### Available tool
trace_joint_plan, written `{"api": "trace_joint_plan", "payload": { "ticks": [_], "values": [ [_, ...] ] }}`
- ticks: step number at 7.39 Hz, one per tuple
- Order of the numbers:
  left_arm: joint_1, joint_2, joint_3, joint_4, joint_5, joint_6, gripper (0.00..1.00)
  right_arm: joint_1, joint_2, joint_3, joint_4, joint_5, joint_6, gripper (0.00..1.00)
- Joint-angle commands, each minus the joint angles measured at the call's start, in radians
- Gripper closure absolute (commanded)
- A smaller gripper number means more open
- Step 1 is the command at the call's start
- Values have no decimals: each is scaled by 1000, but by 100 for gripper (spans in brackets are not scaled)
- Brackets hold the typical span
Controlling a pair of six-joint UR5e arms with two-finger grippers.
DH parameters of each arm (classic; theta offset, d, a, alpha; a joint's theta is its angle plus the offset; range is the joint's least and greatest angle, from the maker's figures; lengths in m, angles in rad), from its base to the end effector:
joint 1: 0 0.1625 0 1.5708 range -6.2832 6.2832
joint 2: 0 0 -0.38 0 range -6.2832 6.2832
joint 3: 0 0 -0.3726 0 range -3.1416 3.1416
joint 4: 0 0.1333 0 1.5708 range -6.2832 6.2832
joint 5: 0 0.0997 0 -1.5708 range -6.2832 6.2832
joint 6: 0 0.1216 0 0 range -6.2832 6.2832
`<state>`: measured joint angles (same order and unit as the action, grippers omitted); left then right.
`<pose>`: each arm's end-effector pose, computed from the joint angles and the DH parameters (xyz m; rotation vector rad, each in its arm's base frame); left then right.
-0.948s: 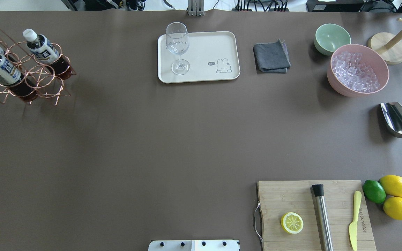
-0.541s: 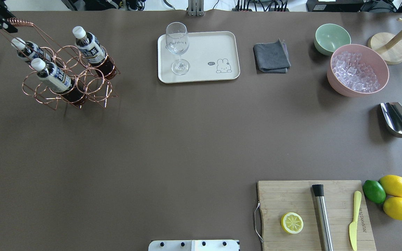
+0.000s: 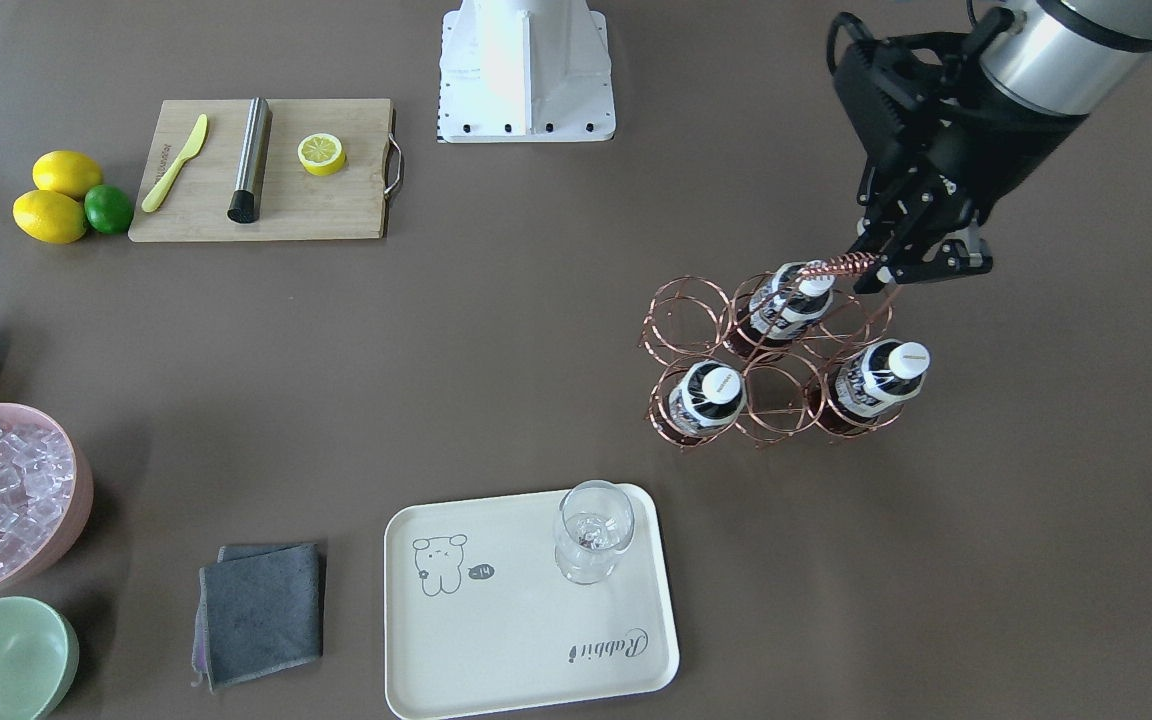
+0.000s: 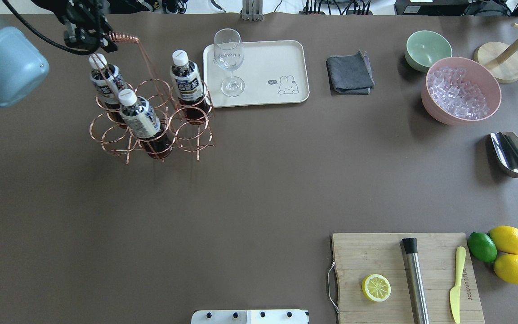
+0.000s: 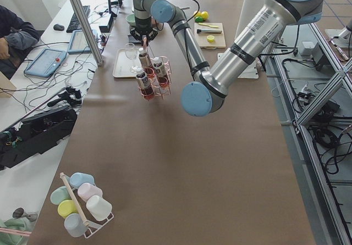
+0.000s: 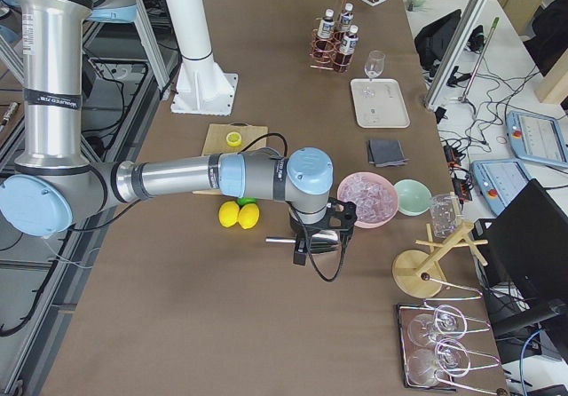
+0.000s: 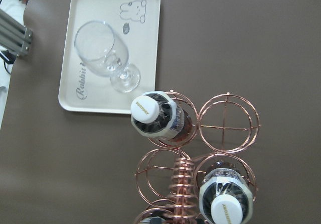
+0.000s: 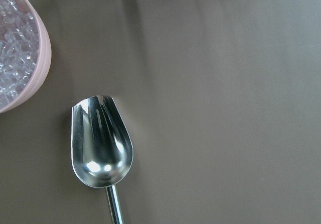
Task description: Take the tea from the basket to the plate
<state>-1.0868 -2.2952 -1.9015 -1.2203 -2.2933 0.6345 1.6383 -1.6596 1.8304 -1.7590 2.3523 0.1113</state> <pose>0.2187 -0.5297 0.1279 0.7787 0.6883 1.2781 0.0767 -0.4275 0.5657 -0.0337 -0.7820 0.1764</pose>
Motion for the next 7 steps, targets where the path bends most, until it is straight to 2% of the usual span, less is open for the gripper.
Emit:
{"api": "trace_joint_plan", "payload": {
  "ticks": [1,5,7],
  "values": [
    [155,-101,-42,-5,43,-261,100,2,0,3,-4,-4,1,0],
    [277,-178,-42,-56,73,-404,100,11,-2,13,-20,16,-5,0],
    [330,-167,-53,-56,145,-404,100,2,18,18,39,100,-19,0]
  ]
}}
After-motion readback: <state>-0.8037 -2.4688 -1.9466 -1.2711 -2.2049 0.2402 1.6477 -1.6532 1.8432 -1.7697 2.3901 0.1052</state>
